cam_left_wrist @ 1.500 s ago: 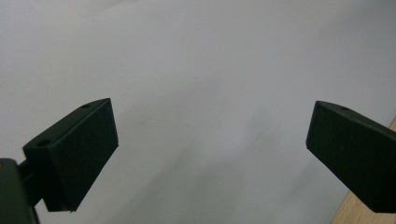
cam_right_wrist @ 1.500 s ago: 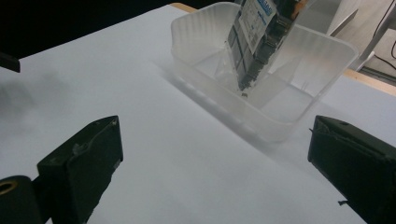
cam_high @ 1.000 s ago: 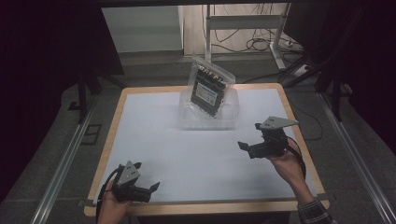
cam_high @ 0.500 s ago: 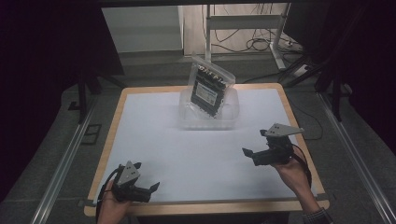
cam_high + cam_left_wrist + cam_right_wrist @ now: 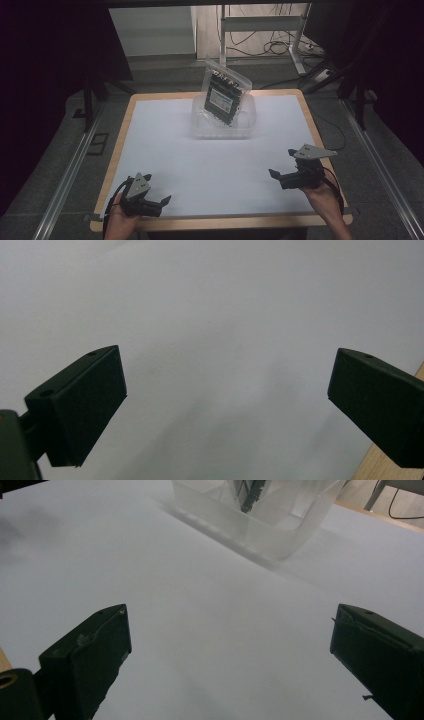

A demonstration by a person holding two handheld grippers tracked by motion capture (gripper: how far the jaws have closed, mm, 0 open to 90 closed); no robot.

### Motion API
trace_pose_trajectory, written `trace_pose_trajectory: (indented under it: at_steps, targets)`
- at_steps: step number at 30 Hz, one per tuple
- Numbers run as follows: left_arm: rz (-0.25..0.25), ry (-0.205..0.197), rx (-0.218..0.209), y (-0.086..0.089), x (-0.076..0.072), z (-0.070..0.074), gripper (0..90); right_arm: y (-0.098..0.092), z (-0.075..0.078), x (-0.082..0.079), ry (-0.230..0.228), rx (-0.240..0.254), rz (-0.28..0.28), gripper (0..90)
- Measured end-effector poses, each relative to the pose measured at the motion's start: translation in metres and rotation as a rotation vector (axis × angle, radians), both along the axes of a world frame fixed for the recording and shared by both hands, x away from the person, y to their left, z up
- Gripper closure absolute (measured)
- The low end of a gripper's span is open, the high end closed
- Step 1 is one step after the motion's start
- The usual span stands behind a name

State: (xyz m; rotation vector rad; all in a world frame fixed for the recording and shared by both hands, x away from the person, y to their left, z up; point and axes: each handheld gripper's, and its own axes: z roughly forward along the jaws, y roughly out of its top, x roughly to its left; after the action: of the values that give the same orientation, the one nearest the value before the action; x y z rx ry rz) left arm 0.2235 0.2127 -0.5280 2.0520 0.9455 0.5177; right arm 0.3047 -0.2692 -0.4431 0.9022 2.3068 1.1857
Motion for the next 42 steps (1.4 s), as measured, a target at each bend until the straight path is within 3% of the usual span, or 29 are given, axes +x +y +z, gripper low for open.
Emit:
trace_pose_trajectory:
  at_steps: [13,32,42]
  targets:
    - [0.000,0.002,0.000,0.000,0.000,0.000,1.8,-0.019,-0.021,-0.017,0.014,0.002,-0.022,2.9]
    - [-0.001,0.005,0.008,0.000,0.000,-0.001,1.8,-0.040,-0.040,-0.034,0.023,-0.046,-0.061,2.8]
    - [-0.003,0.012,0.021,-0.001,0.001,-0.003,1.6,-0.046,-0.051,-0.036,0.074,-0.070,-0.072,2.4]
